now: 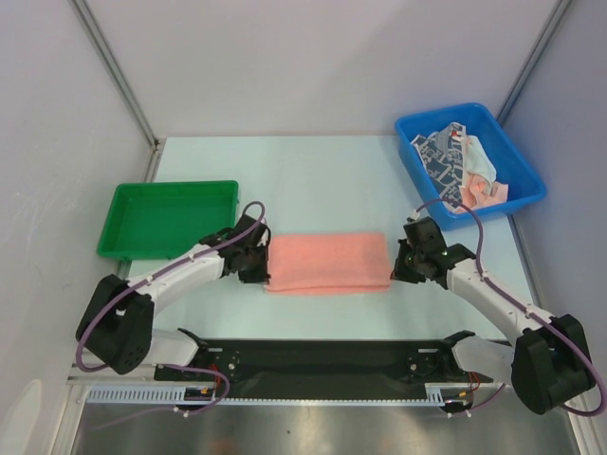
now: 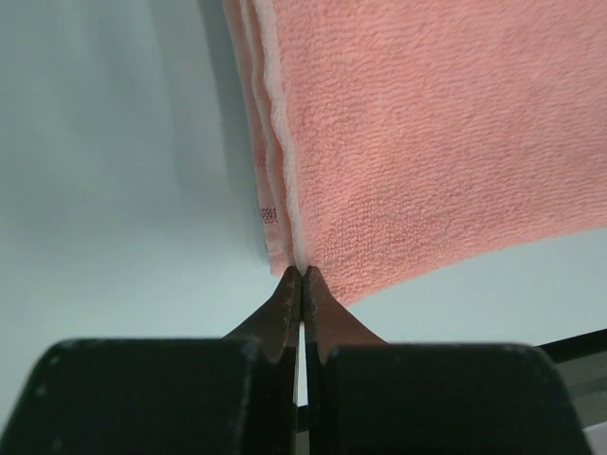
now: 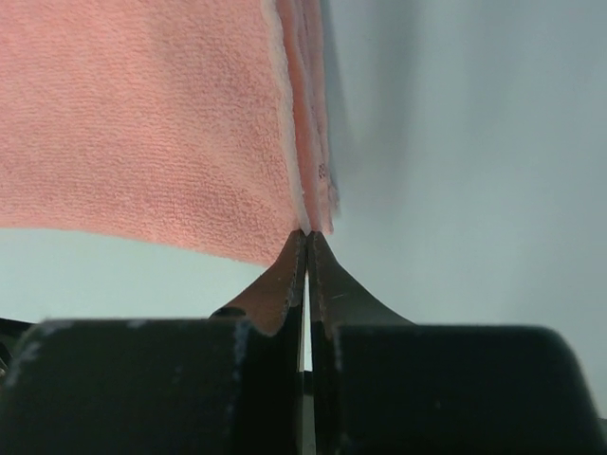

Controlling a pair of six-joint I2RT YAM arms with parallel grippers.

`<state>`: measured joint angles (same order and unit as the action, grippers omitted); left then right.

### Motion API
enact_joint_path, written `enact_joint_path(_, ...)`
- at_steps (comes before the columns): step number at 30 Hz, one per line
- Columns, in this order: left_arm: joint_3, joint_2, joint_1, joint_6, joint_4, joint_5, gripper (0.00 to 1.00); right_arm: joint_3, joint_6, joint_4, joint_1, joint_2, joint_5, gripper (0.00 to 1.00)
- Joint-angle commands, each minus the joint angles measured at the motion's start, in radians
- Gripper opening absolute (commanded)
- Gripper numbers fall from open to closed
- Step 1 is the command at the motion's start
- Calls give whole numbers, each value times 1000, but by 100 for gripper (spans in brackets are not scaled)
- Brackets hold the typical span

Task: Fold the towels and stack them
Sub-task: Fold the towel

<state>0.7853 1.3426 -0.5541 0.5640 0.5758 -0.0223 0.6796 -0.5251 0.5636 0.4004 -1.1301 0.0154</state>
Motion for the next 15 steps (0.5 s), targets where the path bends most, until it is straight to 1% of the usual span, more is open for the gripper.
enact_joint_path(1, -75, -20, -1, 42, -46, -51, 0, -43, -53, 30, 11, 10, -49, 0)
enact_joint_path(6, -132, 10, -1, 45, -80, -47, 0, -123, -110, -47, 14, -2, -25, 0)
enact_joint_path(10, -144, 15, -18, 51, -102, -62, 0, -166, -144, -51, 14, 1, -61, 0)
enact_joint_path(12, -156, 1, -24, 59, -100, -62, 0, -161, -161, -33, 14, 22, -100, 0)
enact_joint_path(14, -159, -49, -24, 71, -90, -54, 0, -143, -147, -33, 15, 53, -101, 0)
enact_joint_path(15, -146, -72, -24, 73, -82, -44, 0, -94, -127, -25, 17, 73, -112, 0)
